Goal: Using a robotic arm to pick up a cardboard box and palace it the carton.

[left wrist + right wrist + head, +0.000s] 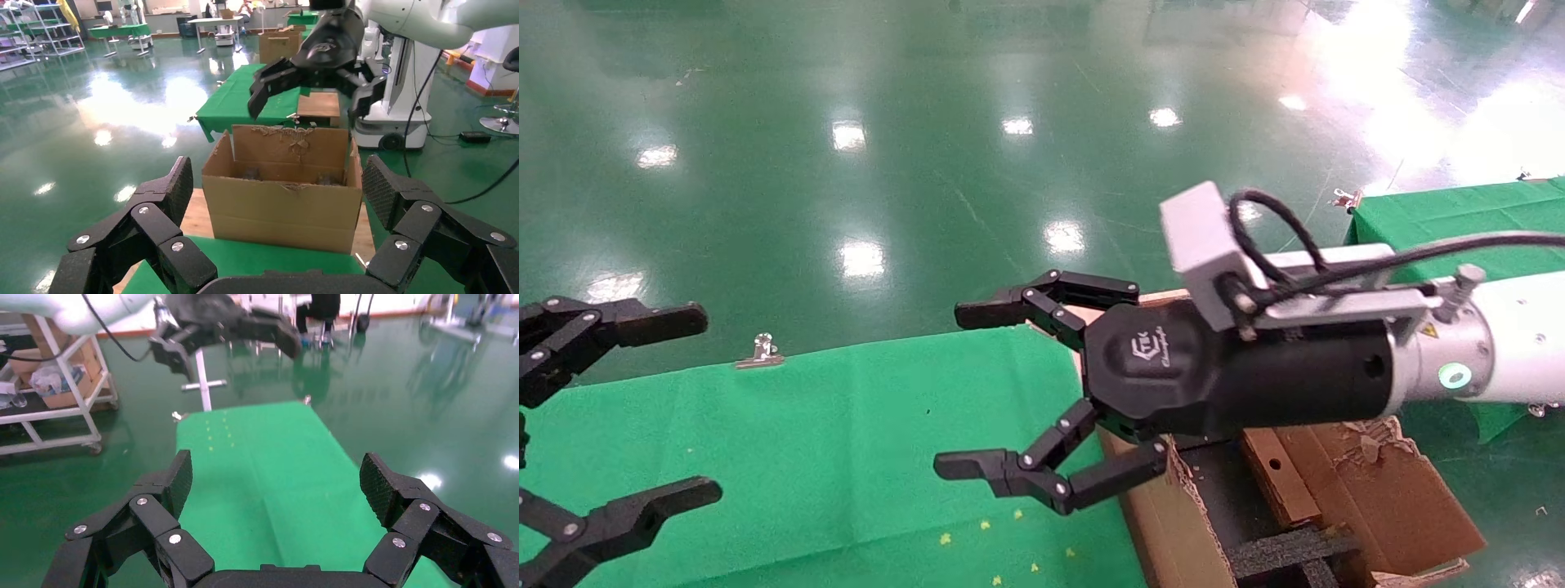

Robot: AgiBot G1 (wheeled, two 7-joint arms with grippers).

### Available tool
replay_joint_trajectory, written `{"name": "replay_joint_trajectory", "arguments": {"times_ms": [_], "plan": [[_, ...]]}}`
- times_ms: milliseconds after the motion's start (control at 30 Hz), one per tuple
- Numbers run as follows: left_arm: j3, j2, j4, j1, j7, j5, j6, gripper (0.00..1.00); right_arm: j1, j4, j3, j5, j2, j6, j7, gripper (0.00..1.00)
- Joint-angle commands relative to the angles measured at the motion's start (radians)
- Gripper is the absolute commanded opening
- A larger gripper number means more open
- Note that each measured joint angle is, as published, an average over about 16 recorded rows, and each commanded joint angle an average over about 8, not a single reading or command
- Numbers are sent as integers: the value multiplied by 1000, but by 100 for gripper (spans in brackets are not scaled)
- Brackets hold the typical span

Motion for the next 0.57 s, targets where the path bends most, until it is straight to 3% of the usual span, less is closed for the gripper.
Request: {"name": "replay_joint_trajectory", "arguments": {"times_ms": [33, 267, 567], "plan": [[0, 0, 0, 0, 0, 0, 0, 100, -43, -2, 62, 4, -9, -24, -33, 100], [0, 0, 0, 0, 0, 0, 0, 100, -153, -7, 217, 15, -32, -82, -109, 100], [0, 0, 0, 0, 0, 0, 0, 100, -164, -8, 233, 17, -35, -89, -112, 100]]}}
